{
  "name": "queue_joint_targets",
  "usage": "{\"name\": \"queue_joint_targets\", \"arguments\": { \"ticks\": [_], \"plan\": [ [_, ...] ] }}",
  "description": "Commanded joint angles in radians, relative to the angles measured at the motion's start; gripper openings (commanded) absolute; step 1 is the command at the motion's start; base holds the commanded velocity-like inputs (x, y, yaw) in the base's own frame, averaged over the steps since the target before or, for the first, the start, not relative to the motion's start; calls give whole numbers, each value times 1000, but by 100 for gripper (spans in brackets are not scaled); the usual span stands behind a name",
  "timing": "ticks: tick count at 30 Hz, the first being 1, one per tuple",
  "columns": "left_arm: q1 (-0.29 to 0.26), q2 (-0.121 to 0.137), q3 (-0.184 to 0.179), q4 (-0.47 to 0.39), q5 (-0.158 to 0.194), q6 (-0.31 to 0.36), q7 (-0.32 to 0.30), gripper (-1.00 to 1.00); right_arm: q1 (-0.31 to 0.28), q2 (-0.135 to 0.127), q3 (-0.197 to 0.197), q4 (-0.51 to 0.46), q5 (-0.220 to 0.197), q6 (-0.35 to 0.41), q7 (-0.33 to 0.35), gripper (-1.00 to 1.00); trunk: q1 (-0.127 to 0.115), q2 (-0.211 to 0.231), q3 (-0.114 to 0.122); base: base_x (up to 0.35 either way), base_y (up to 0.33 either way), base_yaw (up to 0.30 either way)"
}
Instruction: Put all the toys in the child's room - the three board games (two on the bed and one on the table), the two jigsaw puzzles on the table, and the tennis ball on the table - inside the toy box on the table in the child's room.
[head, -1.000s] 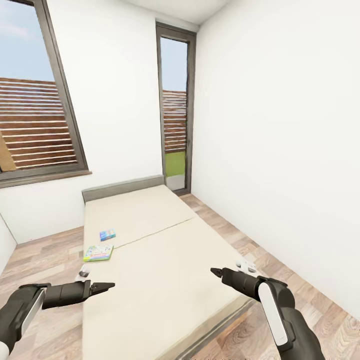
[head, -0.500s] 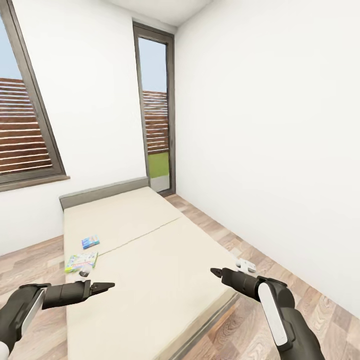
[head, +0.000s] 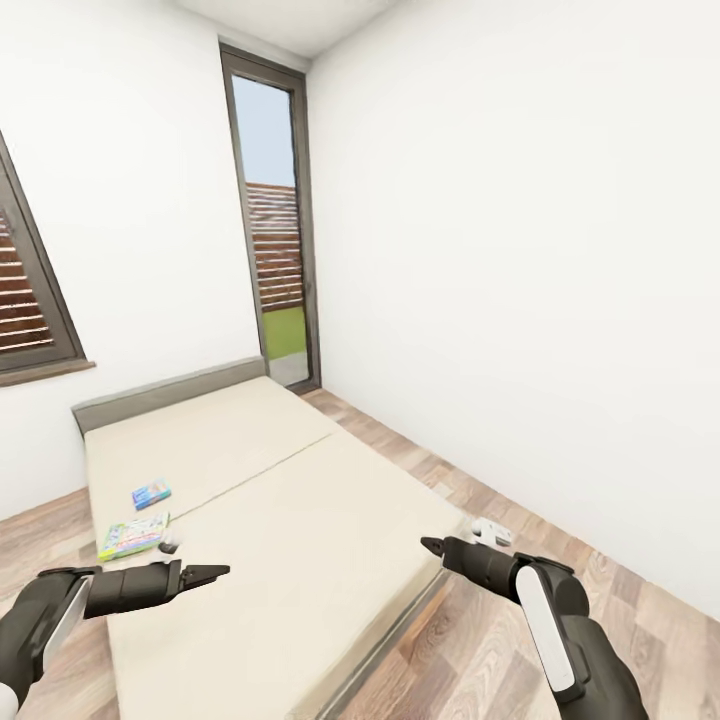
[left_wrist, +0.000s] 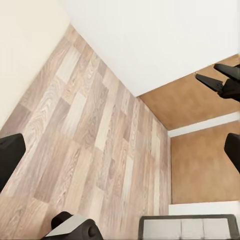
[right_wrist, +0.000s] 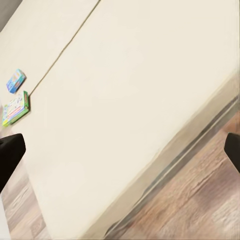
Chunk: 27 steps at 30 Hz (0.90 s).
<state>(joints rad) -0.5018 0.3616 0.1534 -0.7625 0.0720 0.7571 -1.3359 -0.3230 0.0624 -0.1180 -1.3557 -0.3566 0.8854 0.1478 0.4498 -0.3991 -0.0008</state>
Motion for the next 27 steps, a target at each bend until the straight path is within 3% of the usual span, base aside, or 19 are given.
{"name": "queue_joint_targets", "arguments": {
  "ticks": [1,17,27],
  "plan": [
    [0,0,0,0,3,10,-2,100,-1,2,-3,1,8,5,10,100,0,-1,0,-131,151,-243],
    [0,0,0,0,3,10,-2,100,-1,2,-10,6,8,3,10,100,0,-1,5,-85,192,-236],
    [0,1,0,0,3,10,-2,100,-1,1,-12,6,8,3,10,100,0,-1,6,-76,265,-71]
  ]
}}
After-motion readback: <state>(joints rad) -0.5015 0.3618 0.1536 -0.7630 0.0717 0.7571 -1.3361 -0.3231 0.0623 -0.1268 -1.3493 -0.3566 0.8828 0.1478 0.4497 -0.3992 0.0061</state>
